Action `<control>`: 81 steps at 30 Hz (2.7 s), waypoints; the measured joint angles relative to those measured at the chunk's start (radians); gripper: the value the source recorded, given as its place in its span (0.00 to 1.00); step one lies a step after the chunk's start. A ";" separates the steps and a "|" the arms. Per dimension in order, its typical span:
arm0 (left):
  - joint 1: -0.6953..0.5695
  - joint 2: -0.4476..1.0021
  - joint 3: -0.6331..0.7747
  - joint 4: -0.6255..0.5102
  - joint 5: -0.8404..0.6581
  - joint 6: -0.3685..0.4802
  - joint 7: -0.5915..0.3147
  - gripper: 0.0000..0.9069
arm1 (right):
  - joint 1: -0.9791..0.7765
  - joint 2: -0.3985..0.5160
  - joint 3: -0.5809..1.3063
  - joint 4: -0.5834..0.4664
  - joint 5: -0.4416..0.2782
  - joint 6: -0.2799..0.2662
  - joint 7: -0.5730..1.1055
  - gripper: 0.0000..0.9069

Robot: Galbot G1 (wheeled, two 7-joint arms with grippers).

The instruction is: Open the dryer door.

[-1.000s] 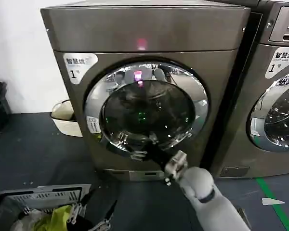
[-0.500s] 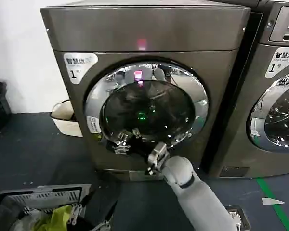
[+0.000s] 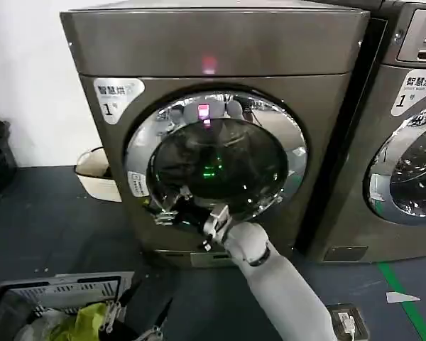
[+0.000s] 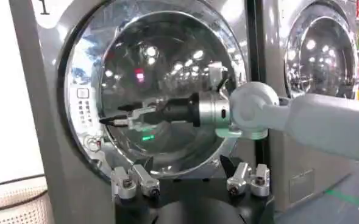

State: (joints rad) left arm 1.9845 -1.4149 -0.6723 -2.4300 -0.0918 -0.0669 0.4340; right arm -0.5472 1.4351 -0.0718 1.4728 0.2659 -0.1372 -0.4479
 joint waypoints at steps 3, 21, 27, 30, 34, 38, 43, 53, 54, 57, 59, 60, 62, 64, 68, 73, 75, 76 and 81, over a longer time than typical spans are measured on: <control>0.000 0.001 0.002 0.000 0.000 0.000 0.001 1.00 | 0.011 0.012 -0.005 -0.027 0.004 0.004 0.001 1.00; -0.001 0.007 0.003 -0.002 -0.001 0.001 0.004 1.00 | 0.062 0.031 -0.039 -0.089 0.070 0.005 -0.048 1.00; -0.006 0.005 -0.002 -0.002 -0.002 0.004 0.004 1.00 | 0.057 0.013 -0.030 -0.060 0.135 -0.032 -0.120 1.00; -0.008 0.006 -0.014 -0.003 -0.006 0.024 0.019 1.00 | 0.059 0.008 -0.019 -0.043 0.169 -0.059 -0.143 1.00; -0.023 0.006 -0.039 -0.005 -0.027 0.056 0.012 1.00 | 0.054 -0.003 -0.010 -0.015 0.195 -0.075 -0.159 1.00; -0.042 0.017 -0.082 -0.016 -0.073 0.120 0.025 1.00 | 0.043 -0.006 0.003 0.004 0.197 -0.090 -0.191 1.00; -0.071 0.024 -0.138 -0.009 -0.140 0.174 0.025 1.00 | 0.033 -0.015 0.015 0.038 0.202 -0.106 -0.266 1.00; -0.140 0.054 -0.244 0.030 -0.254 0.234 0.031 1.00 | 0.019 -0.040 0.030 0.040 0.211 -0.064 -0.421 1.00; -0.149 0.059 -0.256 0.036 -0.268 0.239 0.027 1.00 | 0.018 -0.041 0.033 0.039 0.215 -0.063 -0.439 1.00; -0.170 0.075 -0.287 0.051 -0.294 0.247 0.024 1.00 | 0.013 -0.047 0.035 0.040 0.216 -0.059 -0.479 1.00; -0.183 0.086 -0.309 0.062 -0.329 0.261 0.023 1.00 | 0.007 -0.053 0.037 0.042 0.216 -0.050 -0.505 1.00; -0.192 0.093 -0.321 0.068 -0.343 0.265 0.022 1.00 | 0.005 -0.054 0.038 0.043 0.215 -0.049 -0.512 1.00; -0.208 0.105 -0.342 0.078 -0.359 0.267 0.021 1.00 | -0.001 -0.059 0.042 0.044 0.210 -0.048 -0.534 1.00; -0.221 0.116 -0.357 0.087 -0.380 0.273 0.008 1.00 | -0.006 -0.064 0.045 0.049 0.202 -0.045 -0.550 1.00; -0.256 0.143 -0.383 0.108 -0.432 0.286 0.009 1.00 | -0.018 -0.079 0.051 0.057 0.183 -0.029 -0.596 1.00; -0.302 0.179 -0.390 0.136 -0.491 0.273 0.010 1.00 | -0.046 -0.104 0.070 0.087 0.169 -0.026 -0.674 1.00; -0.315 0.190 -0.382 0.147 -0.495 0.263 0.002 1.00 | -0.058 -0.115 0.076 0.094 0.167 -0.025 -0.694 1.00; -0.323 0.196 -0.377 0.151 -0.498 0.262 -0.004 1.00 | -0.064 -0.119 0.081 0.098 0.167 -0.024 -0.709 1.00; -0.346 0.221 -0.354 0.146 -0.532 0.290 -0.025 1.00 | -0.094 -0.155 0.105 0.110 0.164 -0.012 -0.783 1.00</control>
State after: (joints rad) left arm 1.6381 -1.1942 -1.0259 -2.2841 -0.6241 0.2233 0.4086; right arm -0.6415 1.2805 0.0337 1.5824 0.4296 -0.1493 -1.2312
